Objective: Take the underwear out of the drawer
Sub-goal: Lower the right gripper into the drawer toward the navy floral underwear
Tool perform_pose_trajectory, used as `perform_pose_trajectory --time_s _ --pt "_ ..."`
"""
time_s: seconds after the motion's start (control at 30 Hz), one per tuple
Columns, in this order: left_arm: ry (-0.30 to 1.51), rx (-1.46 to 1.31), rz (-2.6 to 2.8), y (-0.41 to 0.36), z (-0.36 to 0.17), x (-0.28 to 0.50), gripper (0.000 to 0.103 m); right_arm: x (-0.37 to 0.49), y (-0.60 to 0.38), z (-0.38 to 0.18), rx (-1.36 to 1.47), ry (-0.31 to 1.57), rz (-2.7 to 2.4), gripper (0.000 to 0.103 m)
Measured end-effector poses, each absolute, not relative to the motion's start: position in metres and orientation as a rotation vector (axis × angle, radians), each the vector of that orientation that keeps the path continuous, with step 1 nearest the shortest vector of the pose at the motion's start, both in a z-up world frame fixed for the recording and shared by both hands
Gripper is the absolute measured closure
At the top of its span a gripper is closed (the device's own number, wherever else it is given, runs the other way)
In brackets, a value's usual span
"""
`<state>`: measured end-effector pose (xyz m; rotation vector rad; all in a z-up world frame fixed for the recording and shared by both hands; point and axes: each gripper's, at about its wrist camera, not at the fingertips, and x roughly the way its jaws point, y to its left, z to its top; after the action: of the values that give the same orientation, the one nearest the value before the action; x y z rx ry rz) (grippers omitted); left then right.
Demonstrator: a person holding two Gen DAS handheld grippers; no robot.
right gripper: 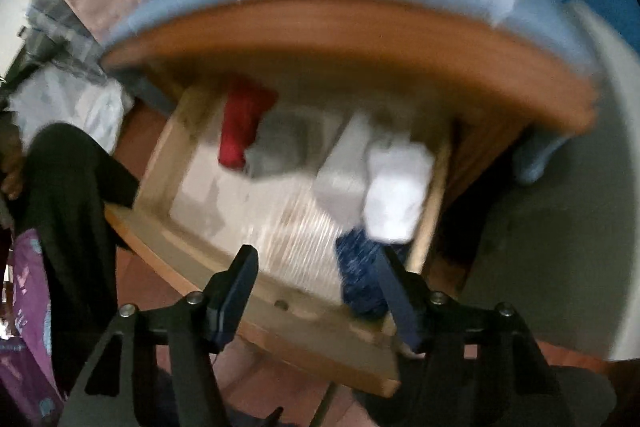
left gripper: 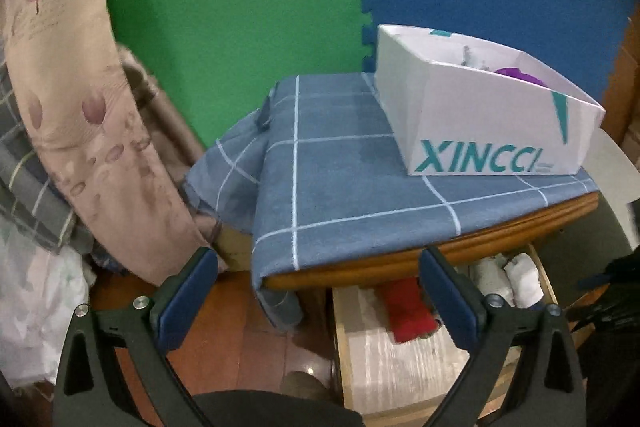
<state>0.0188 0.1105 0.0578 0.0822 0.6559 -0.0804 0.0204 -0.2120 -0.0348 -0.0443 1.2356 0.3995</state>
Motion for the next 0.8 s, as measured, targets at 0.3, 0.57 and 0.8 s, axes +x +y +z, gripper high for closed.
perform_pose_trajectory --time_s 0.3,0.57,0.8 --pt "0.629 0.142 -0.097 0.102 0.054 0.011 0.001 0.042 -0.184 -0.096 -0.194 1.426 0.309 0.040" --pt "0.644 0.073 -0.110 0.114 0.054 0.014 0.001 0.059 -0.185 -0.134 -0.317 1.548 0.180 0.040" --pt "0.665 -0.002 -0.112 0.125 0.052 0.018 0.001 0.063 -0.178 -0.164 -0.384 1.631 0.202 0.042"
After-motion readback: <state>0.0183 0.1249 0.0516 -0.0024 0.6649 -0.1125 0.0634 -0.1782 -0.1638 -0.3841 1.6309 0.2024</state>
